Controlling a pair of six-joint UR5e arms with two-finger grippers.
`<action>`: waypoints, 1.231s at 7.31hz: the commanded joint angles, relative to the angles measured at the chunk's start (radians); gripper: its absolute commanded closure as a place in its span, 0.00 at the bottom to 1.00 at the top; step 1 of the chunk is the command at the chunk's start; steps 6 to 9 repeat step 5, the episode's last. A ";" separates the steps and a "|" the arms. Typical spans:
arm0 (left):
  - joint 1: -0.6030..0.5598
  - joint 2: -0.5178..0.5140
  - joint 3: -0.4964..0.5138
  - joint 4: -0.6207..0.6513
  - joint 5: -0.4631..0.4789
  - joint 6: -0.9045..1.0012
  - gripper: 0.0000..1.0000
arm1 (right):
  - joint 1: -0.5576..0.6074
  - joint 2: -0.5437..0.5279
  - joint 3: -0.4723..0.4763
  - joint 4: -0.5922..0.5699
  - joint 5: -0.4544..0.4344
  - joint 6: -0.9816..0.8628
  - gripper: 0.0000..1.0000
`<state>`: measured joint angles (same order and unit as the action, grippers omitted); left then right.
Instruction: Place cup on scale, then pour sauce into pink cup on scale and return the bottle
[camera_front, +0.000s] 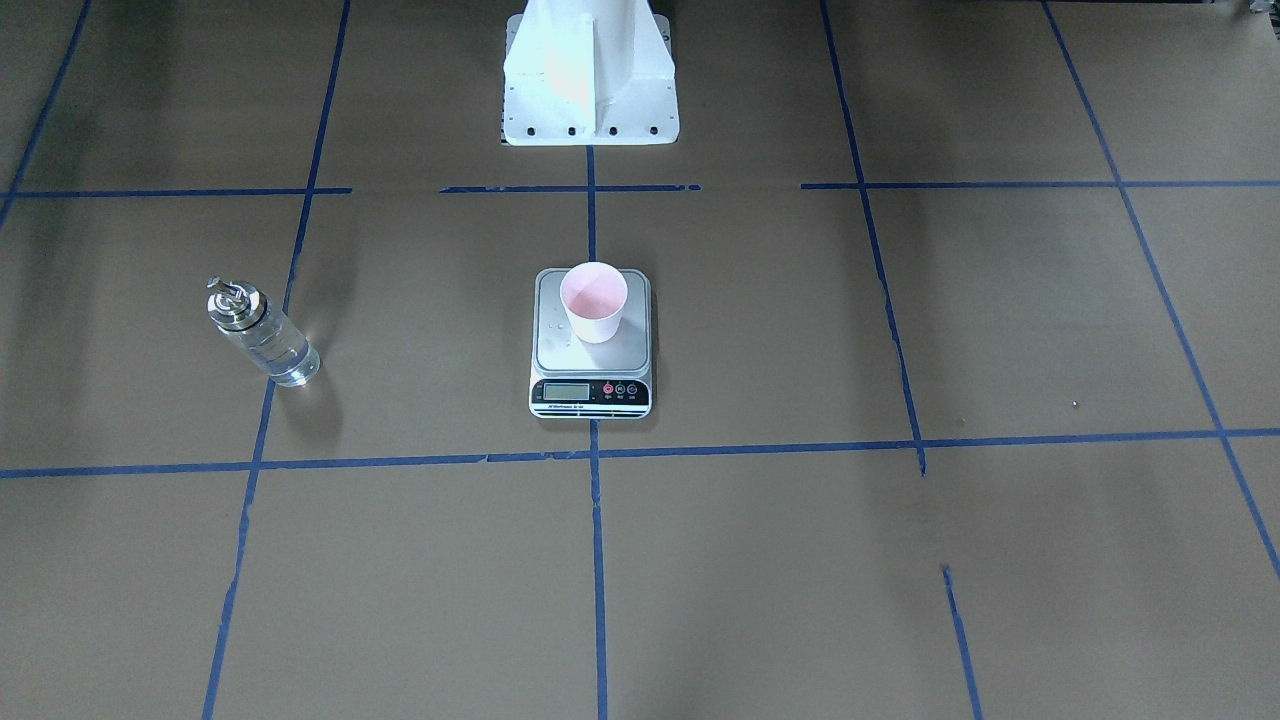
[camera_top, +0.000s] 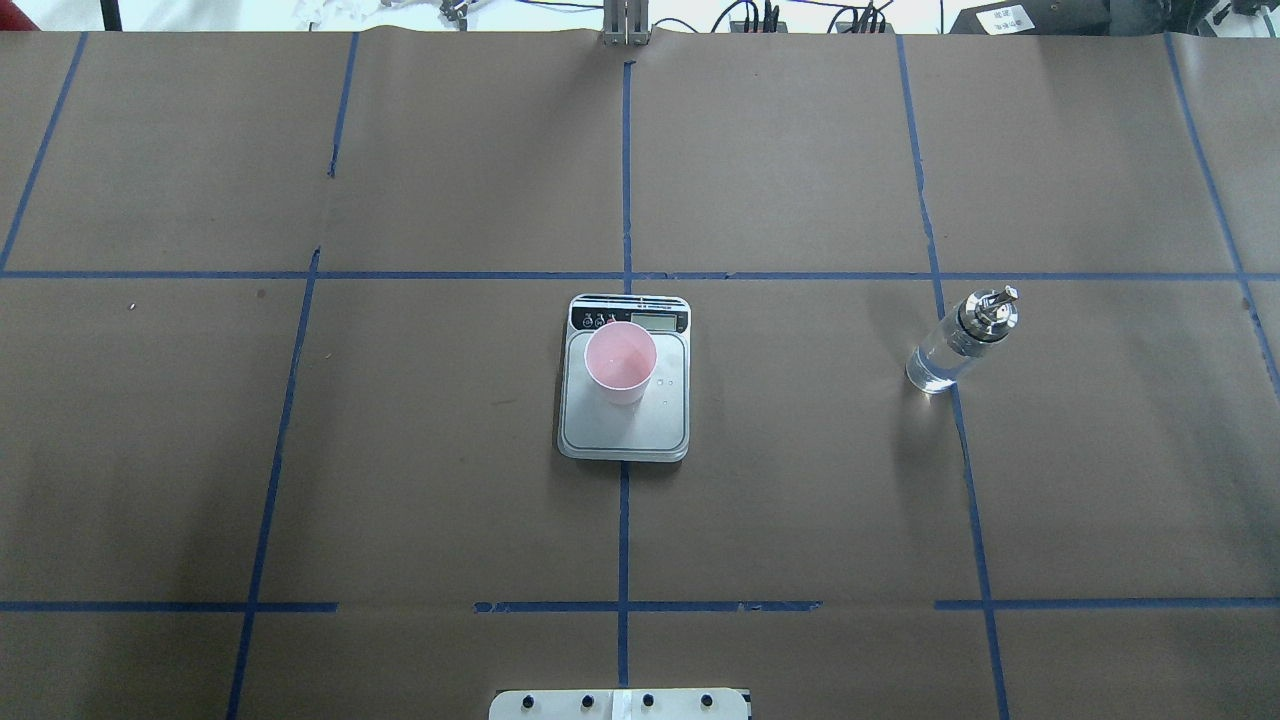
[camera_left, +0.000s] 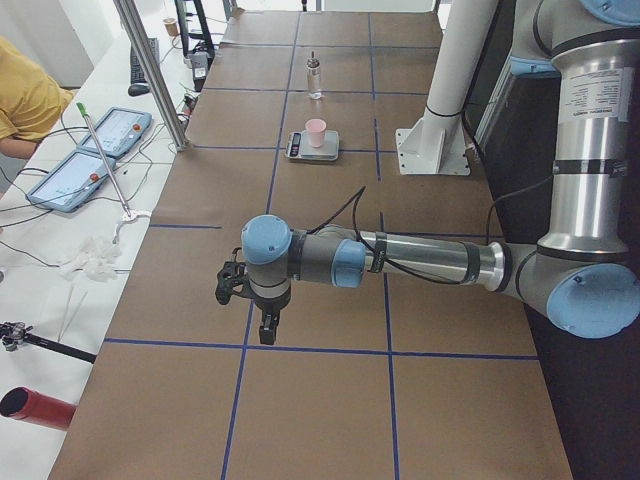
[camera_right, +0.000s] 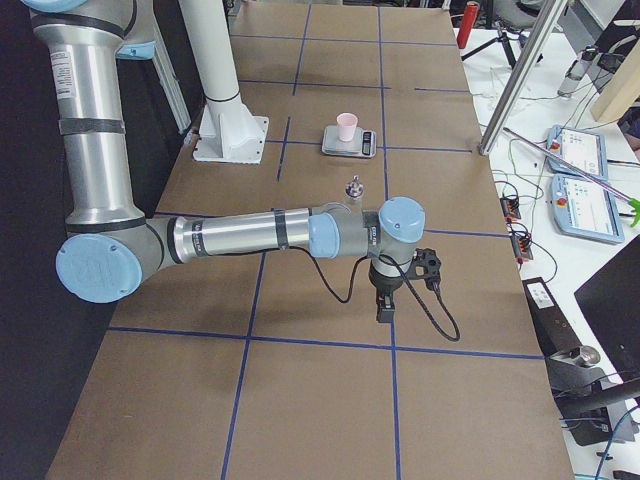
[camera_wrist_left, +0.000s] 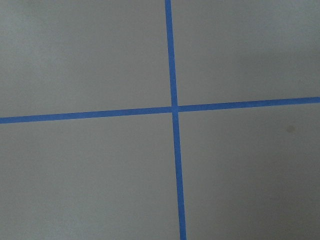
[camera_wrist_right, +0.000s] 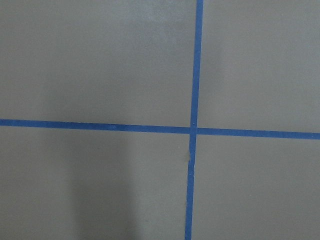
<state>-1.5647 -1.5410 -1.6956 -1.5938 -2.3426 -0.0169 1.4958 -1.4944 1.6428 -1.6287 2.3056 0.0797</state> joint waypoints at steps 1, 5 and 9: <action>0.000 -0.008 0.004 -0.002 -0.001 0.000 0.00 | 0.000 0.005 0.002 0.000 0.000 0.002 0.00; 0.000 -0.008 -0.009 -0.001 0.000 0.000 0.00 | 0.000 0.005 0.000 0.001 -0.002 0.003 0.00; 0.000 -0.008 -0.009 -0.001 0.000 0.000 0.00 | 0.000 0.005 0.000 0.001 -0.002 0.003 0.00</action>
